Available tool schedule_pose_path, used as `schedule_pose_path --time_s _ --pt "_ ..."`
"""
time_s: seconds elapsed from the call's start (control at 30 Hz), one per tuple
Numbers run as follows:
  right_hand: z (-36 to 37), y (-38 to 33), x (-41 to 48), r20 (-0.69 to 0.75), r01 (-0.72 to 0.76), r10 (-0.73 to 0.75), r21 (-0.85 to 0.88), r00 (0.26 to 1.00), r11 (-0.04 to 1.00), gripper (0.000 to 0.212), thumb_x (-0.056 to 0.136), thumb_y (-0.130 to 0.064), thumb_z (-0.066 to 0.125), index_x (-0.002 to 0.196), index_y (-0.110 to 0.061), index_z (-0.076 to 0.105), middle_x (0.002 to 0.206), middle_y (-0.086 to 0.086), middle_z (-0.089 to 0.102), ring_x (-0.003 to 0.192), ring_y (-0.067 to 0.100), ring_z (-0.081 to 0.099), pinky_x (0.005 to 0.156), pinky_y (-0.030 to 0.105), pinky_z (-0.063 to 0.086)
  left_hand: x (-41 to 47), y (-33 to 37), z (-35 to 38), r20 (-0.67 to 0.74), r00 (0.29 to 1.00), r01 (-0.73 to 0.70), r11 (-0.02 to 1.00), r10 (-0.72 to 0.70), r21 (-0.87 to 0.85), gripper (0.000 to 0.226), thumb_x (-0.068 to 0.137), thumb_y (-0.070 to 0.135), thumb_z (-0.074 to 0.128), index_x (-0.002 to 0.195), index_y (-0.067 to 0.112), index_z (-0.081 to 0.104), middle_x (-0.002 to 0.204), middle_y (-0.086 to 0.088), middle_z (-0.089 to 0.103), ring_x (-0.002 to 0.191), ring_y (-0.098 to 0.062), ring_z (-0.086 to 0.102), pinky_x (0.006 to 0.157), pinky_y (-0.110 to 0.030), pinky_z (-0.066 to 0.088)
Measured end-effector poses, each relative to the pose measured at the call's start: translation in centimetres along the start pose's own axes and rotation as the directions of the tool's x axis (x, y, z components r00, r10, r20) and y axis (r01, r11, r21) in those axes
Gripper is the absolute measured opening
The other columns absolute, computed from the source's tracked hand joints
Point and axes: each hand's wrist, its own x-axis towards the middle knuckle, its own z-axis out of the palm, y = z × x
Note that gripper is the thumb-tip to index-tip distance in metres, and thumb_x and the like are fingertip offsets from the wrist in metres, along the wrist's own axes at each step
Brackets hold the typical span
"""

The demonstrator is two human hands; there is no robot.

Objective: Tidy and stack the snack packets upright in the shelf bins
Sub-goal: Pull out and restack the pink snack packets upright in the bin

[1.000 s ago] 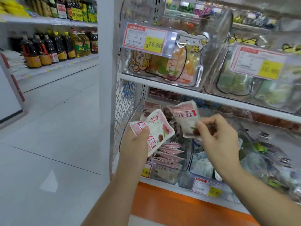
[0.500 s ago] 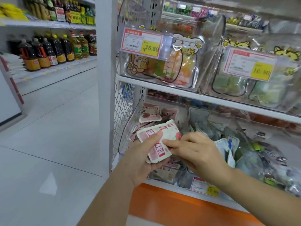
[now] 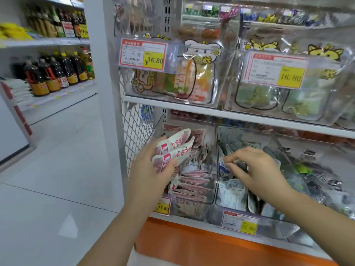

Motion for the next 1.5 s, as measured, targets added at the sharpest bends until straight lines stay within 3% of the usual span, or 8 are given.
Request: schedule_pose_path --time_s 0.23,0.47,0.77,0.97,1.13,1.23,1.3,1.5 --pt "-0.2 1.1 1.0 -0.018 -0.095 0.096 0.075 0.995 0.993 0.006 0.084 -0.021 0.066 0.088 -0.024 0.069 0.081 -0.005 0.064 0.081 0.015 0.057 0.070 0.028 0.043 4.9 0.1 4.8 0.386 0.912 -0.346 0.770 0.141 0.536 0.052 0.085 0.031 0.066 0.134 0.032 0.046 0.119 0.011 0.060 0.087 0.002 0.044 0.072 -0.019 0.037" --pt "-0.7 1.8 1.3 -0.054 -0.087 0.093 0.108 0.994 0.990 0.005 0.082 -0.014 0.069 0.083 -0.019 0.070 0.073 -0.015 0.059 0.072 0.003 0.053 0.065 0.018 0.038 7.4 -0.8 5.8 0.699 0.714 -0.645 0.405 0.020 0.648 0.039 0.089 0.024 0.060 0.127 0.024 0.050 0.107 0.002 0.061 0.096 -0.018 0.056 0.073 -0.029 0.041" --pt "1.0 2.2 2.1 -0.021 -0.066 0.071 0.173 0.997 0.983 0.005 0.083 -0.016 0.068 0.084 -0.021 0.069 0.078 -0.011 0.066 0.077 0.007 0.061 0.068 0.031 0.052 10.1 -2.7 8.5 0.765 0.600 -0.614 0.477 -0.236 0.629 0.039 0.092 0.010 0.053 0.129 0.016 0.044 0.087 -0.003 0.057 0.083 -0.024 0.057 0.078 -0.039 0.051" --pt "1.3 2.3 2.8 0.010 -0.095 0.095 0.183 0.995 0.979 0.006 0.083 -0.017 0.067 0.083 -0.022 0.069 0.077 -0.016 0.065 0.076 0.003 0.062 0.071 0.027 0.052 8.6 -3.6 10.6 0.722 0.658 -0.703 0.170 -0.212 0.691 0.047 0.091 -0.001 0.041 0.136 0.012 0.034 0.122 -0.013 0.057 0.108 -0.036 0.057 0.076 -0.041 0.046" --pt "1.7 2.7 3.0 0.088 -0.202 0.188 0.206 0.978 0.957 0.008 0.085 -0.018 0.064 0.084 -0.025 0.068 0.082 -0.016 0.066 0.079 0.002 0.061 0.074 0.020 0.048 9.9 -2.9 10.1 0.750 0.496 -0.502 0.560 -0.438 0.659 0.052 0.097 0.042 0.042 0.143 0.019 0.034 0.140 -0.008 0.048 0.126 -0.027 0.046 0.096 -0.034 0.036" --pt "2.0 2.8 3.1 0.114 -0.244 0.223 0.231 0.968 0.942 0.009 0.086 -0.019 0.063 0.089 -0.025 0.069 0.083 -0.021 0.064 0.082 0.001 0.061 0.075 0.015 0.046 10.3 -2.2 9.2 0.767 0.415 -0.046 0.831 -0.489 0.554 0.037 0.097 0.046 0.036 0.099 0.018 0.060 0.089 0.000 0.060 0.079 -0.018 0.053 0.080 -0.035 0.036" --pt "2.2 2.8 3.1 0.123 -0.262 0.238 0.241 0.963 0.935 0.010 0.087 -0.019 0.063 0.089 -0.027 0.068 0.083 -0.025 0.062 0.082 0.000 0.061 0.074 0.012 0.046 10.9 -2.2 9.5 0.722 0.490 0.117 0.857 -0.489 0.502 0.035 0.098 0.038 0.031 0.082 0.019 0.055 0.081 0.001 0.052 0.074 -0.017 0.042 0.072 -0.034 0.031" --pt "2.2 2.8 3.5 0.122 -0.269 0.245 0.262 0.962 0.927 0.010 0.087 -0.021 0.063 0.086 -0.031 0.067 0.083 -0.021 0.065 0.077 0.013 0.064 0.071 0.018 0.049 12.0 -2.5 12.5 0.668 0.607 -0.358 0.602 -0.430 0.713 0.026 0.097 0.005 0.035 0.103 -0.001 0.060 0.088 -0.014 0.052 0.076 -0.022 0.043 0.067 -0.029 0.035"
